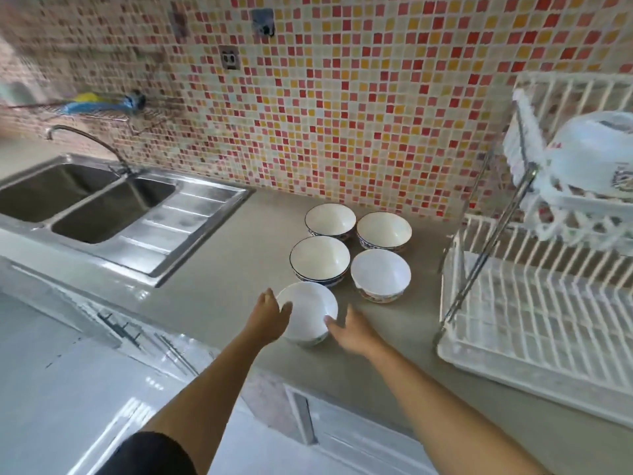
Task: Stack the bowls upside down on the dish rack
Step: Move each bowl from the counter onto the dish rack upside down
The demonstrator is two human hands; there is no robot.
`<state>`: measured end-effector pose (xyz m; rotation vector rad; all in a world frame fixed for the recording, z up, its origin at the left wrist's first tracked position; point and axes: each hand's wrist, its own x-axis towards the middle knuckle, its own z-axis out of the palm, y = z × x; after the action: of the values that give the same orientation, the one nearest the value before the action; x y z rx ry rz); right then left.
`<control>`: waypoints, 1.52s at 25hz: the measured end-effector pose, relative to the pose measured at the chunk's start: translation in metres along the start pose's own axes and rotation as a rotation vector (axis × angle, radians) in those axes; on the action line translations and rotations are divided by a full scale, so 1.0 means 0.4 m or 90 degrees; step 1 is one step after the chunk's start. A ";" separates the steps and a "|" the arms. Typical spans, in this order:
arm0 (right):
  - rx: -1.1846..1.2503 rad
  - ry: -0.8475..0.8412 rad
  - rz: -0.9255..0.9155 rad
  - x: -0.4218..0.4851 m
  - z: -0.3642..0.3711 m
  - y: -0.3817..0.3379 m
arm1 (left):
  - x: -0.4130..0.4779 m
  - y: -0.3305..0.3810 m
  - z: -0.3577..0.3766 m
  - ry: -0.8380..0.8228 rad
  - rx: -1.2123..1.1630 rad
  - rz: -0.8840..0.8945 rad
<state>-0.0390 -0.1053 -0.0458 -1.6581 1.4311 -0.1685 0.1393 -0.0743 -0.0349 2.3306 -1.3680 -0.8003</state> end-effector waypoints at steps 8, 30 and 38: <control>0.130 0.089 0.002 0.046 0.100 -0.006 | 0.027 -0.046 0.024 -0.048 -0.020 -0.024; 0.216 0.455 -0.463 -0.506 -0.811 -0.205 | -0.240 0.839 -0.339 -0.165 -0.572 0.640; 0.074 0.359 -0.311 -0.499 -1.073 0.003 | -0.191 1.058 -0.236 -0.233 -0.369 0.700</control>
<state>-0.3691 -0.1658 0.2879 -1.9224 1.3377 -1.0431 -0.1250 -0.2151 0.2876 0.7910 -1.8922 -1.0315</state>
